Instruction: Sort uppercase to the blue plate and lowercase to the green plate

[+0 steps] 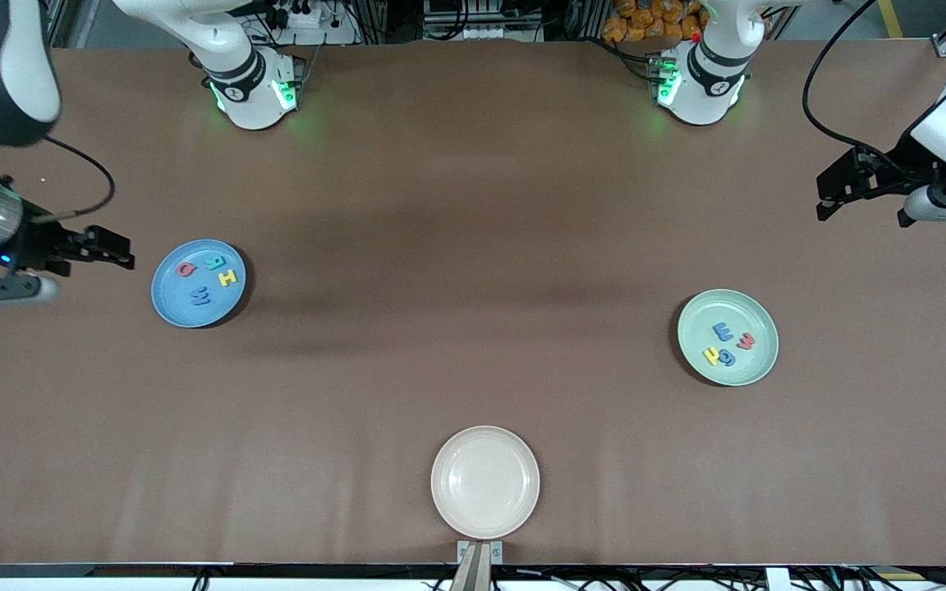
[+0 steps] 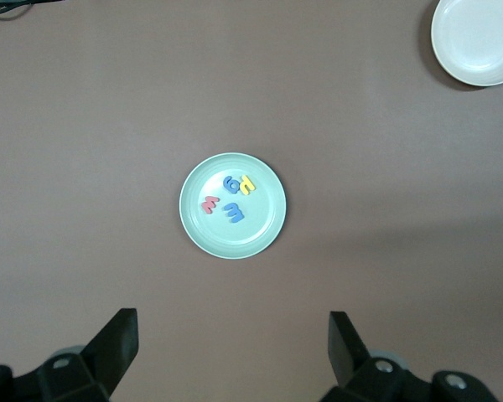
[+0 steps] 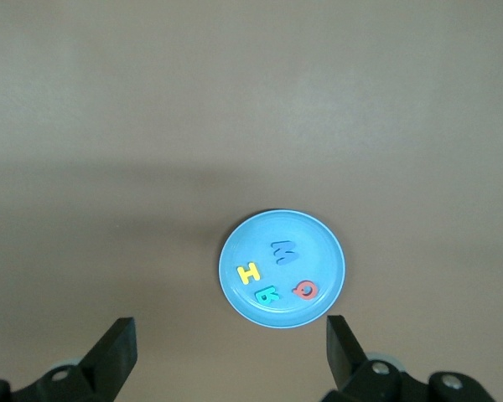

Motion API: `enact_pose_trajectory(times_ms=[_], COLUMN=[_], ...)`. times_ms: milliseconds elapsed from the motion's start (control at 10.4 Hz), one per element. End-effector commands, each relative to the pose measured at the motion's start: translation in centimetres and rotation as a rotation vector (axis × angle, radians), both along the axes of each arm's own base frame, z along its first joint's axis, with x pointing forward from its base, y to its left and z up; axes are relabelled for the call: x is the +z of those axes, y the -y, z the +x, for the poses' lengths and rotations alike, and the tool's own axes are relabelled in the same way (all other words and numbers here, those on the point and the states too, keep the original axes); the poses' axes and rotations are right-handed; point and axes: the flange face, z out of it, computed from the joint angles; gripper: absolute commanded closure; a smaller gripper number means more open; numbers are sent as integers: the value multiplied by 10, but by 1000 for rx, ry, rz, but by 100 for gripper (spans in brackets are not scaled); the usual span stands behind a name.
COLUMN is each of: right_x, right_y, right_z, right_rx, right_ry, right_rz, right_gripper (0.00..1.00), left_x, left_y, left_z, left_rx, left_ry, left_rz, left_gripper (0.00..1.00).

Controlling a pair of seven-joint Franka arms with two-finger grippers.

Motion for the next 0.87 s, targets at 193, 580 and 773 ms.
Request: enact_pose_trajectory(times_ms=[193, 580, 773], right_x=[54, 76, 79], right_y=[32, 29, 28], right_z=[-25, -34, -37], right_rx=[-59, -85, -85], right_ry=[64, 102, 100], right_rz=[-11, -14, -14], right_gripper=[0, 0, 0], left_x=[5, 6, 6], left_y=[-2, -2, -2], left_z=[-1, -1, -1], left_rx=[-18, -18, -18], left_ry=[14, 16, 16], left_rz=[22, 22, 22], left_gripper=[0, 0, 0])
